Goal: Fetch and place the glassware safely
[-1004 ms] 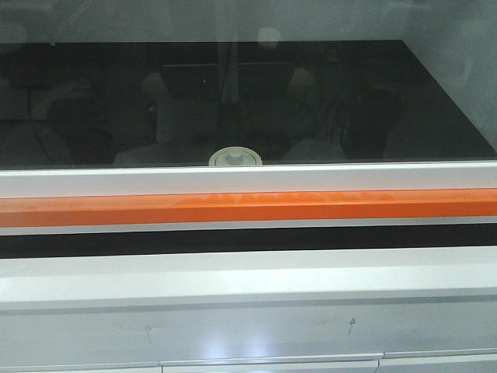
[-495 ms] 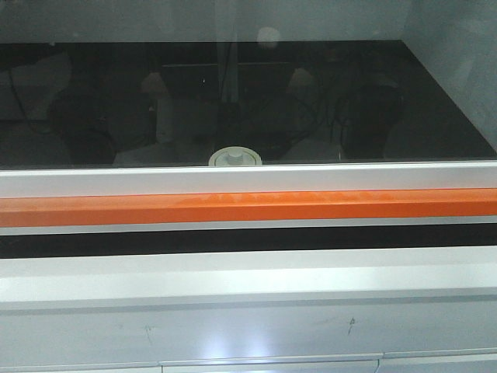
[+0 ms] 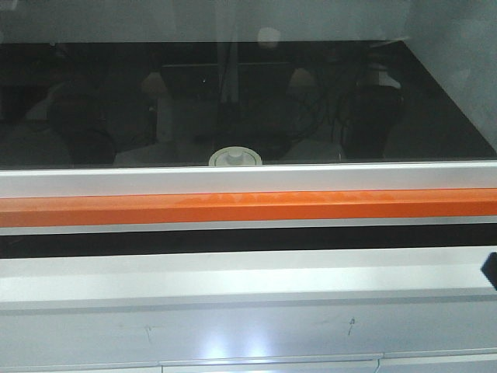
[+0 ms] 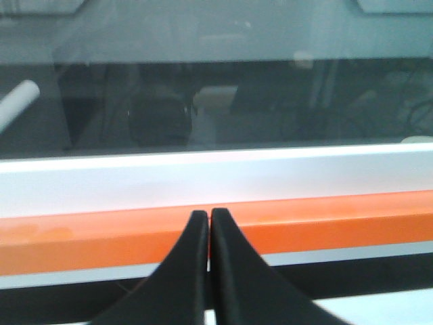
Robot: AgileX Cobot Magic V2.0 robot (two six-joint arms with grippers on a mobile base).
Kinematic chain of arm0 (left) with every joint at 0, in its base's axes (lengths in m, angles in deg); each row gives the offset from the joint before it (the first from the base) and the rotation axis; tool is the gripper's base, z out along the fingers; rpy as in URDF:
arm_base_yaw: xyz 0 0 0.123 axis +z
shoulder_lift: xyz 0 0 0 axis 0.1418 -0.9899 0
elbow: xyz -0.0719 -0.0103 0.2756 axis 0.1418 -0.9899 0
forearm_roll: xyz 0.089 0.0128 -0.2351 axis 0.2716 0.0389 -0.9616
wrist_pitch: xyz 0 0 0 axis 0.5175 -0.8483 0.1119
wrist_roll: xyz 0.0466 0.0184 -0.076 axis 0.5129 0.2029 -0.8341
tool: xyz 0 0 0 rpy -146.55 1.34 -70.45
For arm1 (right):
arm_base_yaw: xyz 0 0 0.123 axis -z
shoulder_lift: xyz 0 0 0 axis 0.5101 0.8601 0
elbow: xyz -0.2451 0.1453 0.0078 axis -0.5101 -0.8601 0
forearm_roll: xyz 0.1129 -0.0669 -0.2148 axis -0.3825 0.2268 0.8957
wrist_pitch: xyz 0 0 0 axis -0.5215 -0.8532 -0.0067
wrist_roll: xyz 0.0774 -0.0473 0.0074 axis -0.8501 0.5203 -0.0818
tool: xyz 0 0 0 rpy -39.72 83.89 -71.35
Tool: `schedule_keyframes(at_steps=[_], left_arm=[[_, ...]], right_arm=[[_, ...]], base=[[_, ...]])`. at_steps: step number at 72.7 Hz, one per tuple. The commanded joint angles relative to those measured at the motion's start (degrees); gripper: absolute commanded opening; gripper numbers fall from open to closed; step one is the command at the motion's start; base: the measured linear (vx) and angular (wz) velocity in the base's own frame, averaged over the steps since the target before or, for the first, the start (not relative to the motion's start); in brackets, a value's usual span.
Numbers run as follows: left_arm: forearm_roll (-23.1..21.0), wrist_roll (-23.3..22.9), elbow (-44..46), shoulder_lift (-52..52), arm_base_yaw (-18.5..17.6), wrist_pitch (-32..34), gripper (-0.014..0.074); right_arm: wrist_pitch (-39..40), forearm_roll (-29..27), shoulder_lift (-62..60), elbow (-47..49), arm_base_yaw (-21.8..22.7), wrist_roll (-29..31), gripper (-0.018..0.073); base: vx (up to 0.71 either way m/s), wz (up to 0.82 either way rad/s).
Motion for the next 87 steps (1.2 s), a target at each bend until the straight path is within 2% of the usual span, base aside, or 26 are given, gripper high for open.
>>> schedule_keyframes(at_steps=[1, 21, 32, 39, 87], left_arm=[[-0.15, -1.24, 1.77, -2.52, -0.59, 4.61, -0.0007], [-0.2, -1.5, -8.96, -2.97, -0.59, 15.4, -0.0007], [-0.15, -1.44, -11.85, -3.1, -0.59, 20.58, -0.0007], [-0.15, -1.44, -12.13, -4.16, -0.59, 20.86, -0.0007], [1.32, 0.25, -12.13, -19.84, -0.46, 34.12, -0.0007]], right_arm=[[6.03, 0.0, 3.25, 0.59, -0.02, 0.31, -0.0003], [24.04, 0.0, 11.05, -12.18, -0.02, 0.2, -0.0003], [26.19, 0.0, 15.33, -12.84, -0.02, 0.67, -0.0003], [27.85, 0.44, 18.53, -12.84, -0.02, 1.93, -0.0003], [44.15, 0.0, 32.27, -12.84, -0.02, 3.82, -0.0001]], base=[[0.0, 0.0], [0.0, 0.0], [0.0, 0.0], [0.0, 0.0], [0.0, 0.0]])
